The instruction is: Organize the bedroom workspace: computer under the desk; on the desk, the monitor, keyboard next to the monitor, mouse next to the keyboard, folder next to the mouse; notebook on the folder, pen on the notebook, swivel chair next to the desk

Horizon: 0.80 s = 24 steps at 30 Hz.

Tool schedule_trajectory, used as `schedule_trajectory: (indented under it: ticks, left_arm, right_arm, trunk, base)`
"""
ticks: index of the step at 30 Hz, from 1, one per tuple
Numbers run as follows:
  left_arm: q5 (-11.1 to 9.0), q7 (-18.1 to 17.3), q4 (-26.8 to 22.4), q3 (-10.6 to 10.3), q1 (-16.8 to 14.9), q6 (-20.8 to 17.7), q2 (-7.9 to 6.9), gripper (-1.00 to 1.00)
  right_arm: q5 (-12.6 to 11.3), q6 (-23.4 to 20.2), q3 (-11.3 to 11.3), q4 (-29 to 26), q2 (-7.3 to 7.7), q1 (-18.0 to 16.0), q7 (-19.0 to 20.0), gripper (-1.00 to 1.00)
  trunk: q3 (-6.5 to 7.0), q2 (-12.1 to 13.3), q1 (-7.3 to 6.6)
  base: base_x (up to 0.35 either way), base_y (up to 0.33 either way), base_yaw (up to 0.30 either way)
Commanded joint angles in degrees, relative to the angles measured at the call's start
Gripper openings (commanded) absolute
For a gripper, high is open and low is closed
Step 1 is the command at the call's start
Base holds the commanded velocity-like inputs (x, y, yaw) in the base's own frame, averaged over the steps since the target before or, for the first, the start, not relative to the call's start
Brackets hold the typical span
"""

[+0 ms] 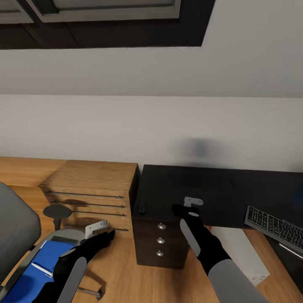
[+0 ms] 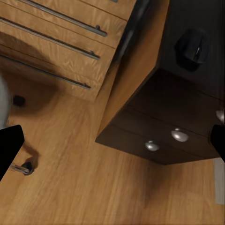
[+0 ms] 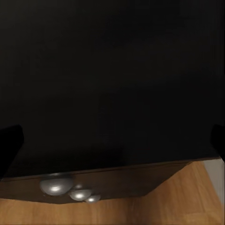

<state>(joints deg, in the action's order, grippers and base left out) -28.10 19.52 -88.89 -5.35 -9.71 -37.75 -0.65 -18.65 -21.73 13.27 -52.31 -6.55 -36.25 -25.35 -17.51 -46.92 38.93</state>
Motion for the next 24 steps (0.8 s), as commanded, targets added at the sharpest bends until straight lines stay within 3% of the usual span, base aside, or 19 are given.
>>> schedule_trajectory:
  ticks: [1,16,24]
  left_arm:
    - [-0.6,0.6,0.0,-0.1,0.0,-0.1,-0.05,1.00]
    - [-0.6,0.6,0.4,-0.1,0.0,-0.1,-0.05,1.00]
    - [-0.6,0.5,0.4,-0.1,0.0,-0.1,-0.05,1.00]
  right_arm:
    - [-0.5,-0.2,0.2,-0.1,0.04,-0.1,-0.5,1.00]
    - [-0.4,0.0,0.0,-0.1,0.05,-0.1,-0.5,1.00]
    - [-0.5,0.1,-0.3,-0.1,0.31,-0.1,-0.4,1.00]
  trunk:
    - [-0.08,-0.1,0.03]
    - [-0.08,-0.1,0.03]
    - [-0.08,-0.1,0.03]
  base:
    - [0.205,-0.217,-0.116]
    - [0.225,-0.231,-0.234]
    - [0.055,-0.054,-0.266]
